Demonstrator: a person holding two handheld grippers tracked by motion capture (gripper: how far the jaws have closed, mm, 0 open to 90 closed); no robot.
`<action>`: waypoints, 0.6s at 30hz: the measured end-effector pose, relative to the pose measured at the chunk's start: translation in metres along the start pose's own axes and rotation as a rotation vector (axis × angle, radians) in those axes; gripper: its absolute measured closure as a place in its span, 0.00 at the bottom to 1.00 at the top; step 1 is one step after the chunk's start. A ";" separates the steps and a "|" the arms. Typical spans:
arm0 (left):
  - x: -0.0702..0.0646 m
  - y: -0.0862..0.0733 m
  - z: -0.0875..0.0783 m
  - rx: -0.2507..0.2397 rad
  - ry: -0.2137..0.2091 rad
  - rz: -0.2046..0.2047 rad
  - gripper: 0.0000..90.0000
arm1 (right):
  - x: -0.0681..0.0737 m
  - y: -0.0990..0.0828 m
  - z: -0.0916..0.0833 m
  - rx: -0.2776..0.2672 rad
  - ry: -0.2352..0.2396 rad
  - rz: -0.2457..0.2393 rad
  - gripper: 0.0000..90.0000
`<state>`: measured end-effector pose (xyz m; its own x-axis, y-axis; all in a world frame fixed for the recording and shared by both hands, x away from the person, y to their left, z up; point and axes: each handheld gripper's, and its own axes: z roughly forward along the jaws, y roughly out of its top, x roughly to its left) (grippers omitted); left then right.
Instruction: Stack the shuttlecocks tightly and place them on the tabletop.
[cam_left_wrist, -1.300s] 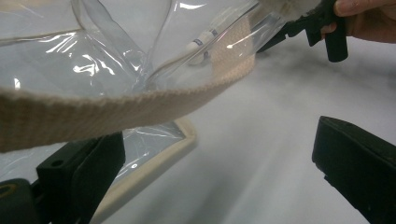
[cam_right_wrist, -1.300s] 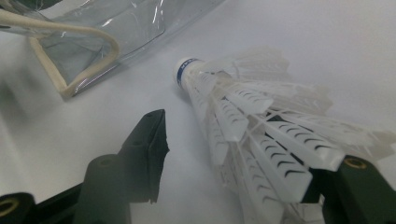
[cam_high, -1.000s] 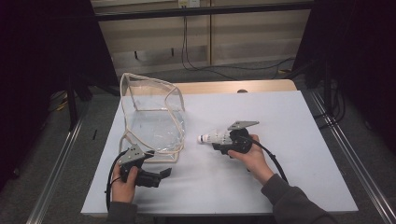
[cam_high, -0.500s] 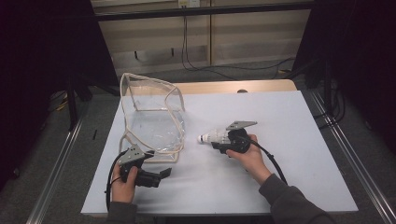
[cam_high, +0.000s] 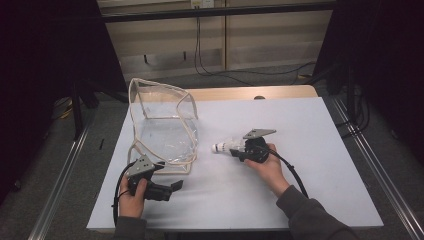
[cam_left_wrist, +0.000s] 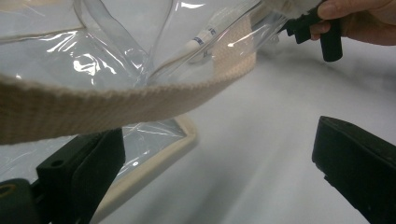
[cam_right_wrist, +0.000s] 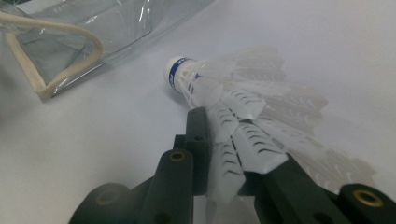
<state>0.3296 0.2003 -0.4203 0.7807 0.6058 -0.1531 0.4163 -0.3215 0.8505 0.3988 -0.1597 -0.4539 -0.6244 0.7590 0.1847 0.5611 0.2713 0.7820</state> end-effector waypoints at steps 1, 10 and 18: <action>0.000 0.000 0.000 0.003 0.001 0.001 0.03 | 0.000 0.000 -0.001 0.001 0.005 0.003 0.92; 0.000 -0.001 -0.001 -0.001 0.002 0.000 0.03 | -0.004 0.001 -0.003 -0.003 0.024 0.019 0.94; 0.000 -0.001 -0.002 0.004 0.002 -0.001 0.03 | -0.007 0.003 -0.009 -0.002 0.055 0.039 0.98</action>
<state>0.3284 0.2020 -0.4202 0.7796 0.6074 -0.1526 0.4187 -0.3243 0.8483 0.3995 -0.1695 -0.4474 -0.6312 0.7350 0.2477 0.5845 0.2408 0.7749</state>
